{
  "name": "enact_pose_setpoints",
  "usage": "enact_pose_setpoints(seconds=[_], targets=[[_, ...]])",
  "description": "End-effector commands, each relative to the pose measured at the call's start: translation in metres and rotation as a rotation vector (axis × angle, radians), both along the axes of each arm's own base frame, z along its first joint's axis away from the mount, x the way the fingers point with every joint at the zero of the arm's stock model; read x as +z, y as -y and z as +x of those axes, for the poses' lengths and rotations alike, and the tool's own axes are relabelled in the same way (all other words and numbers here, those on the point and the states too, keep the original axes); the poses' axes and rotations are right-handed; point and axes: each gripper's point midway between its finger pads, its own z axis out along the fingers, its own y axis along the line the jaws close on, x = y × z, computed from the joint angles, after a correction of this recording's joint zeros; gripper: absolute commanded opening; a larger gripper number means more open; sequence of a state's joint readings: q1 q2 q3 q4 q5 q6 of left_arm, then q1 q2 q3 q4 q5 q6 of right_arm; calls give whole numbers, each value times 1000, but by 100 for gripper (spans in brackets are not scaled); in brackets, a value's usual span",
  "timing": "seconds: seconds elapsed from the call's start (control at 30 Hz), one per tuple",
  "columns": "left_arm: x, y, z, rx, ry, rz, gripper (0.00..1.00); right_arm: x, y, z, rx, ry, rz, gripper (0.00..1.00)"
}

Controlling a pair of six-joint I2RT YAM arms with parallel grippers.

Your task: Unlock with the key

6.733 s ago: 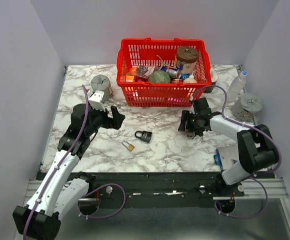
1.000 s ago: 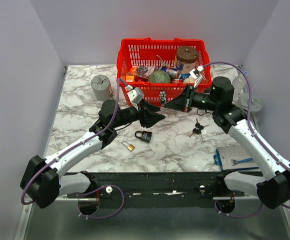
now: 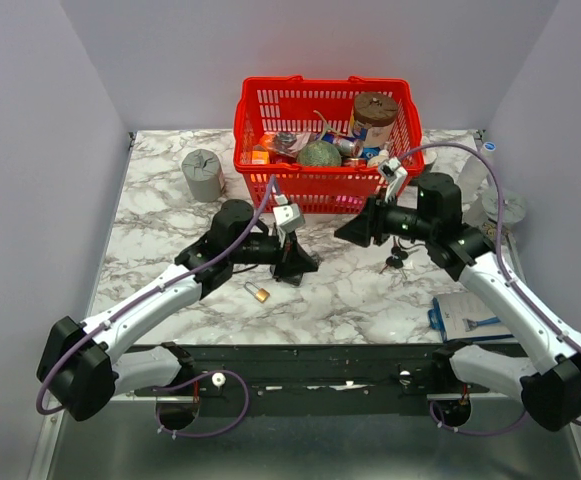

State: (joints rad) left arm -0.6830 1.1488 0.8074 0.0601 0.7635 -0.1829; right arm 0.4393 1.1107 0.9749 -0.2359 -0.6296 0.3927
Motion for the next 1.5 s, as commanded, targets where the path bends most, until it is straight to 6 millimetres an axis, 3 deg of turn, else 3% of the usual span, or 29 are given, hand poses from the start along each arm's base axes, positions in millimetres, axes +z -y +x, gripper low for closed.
enact_pose_setpoints(seconds=[0.0,0.13,0.33,0.53,0.97,1.23,1.47], targets=[[-22,-9,-45,-208,-127,84,0,-15,9,-27,102,157,-140,55],[-27,-11,-51,-258,-167,118,0,-25,-6,-58,238,158,-133,51],[-28,-11,-54,-278,-184,122,0,-48,-29,-83,369,65,-112,42],[-29,-11,-54,-278,-186,123,0,-51,-48,-95,437,42,-41,36],[-29,-11,-54,-280,-185,122,0,-50,-62,-102,510,19,6,23],[-30,-11,-52,-272,-181,125,0,-56,-64,-104,526,3,-1,1],[-30,-9,-43,-220,-155,129,1,-65,-66,-95,459,-29,-3,1]])
